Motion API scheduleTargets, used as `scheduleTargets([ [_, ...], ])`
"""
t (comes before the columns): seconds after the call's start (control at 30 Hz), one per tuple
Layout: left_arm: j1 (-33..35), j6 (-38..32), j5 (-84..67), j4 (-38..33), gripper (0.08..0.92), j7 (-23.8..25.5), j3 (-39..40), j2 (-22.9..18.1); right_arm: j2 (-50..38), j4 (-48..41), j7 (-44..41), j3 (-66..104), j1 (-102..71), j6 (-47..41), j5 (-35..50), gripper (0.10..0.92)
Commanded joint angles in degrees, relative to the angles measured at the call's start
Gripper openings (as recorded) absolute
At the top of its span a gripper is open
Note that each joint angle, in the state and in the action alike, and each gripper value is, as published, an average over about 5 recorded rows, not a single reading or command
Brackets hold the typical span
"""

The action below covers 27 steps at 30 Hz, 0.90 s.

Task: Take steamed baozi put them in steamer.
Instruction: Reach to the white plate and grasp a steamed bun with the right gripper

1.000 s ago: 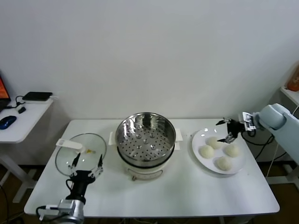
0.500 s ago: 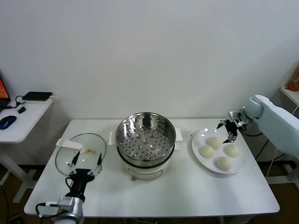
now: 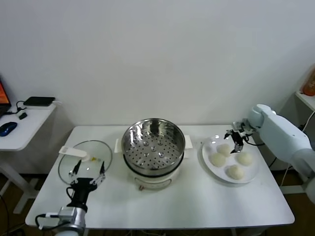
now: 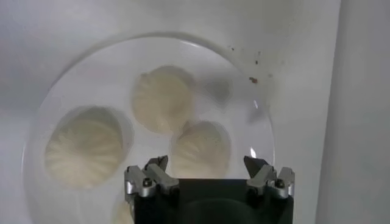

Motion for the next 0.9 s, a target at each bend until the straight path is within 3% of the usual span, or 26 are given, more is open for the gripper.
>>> scheduleTargets([
  [0.03,0.15,0.14,-0.28,-0.03,0.823,-0.65,-0.12,0.05,1.94,-2.99,1.35,4.27,-2.25,0.79,-3.84,0.823],
  [0.9,0.18,-0.08,-0.13,0.86,0.823,-0.60,-0.11,0.04,4.95,-8.54,2.01,11.70,-3.10,2.50,-11.63,0.823],
])
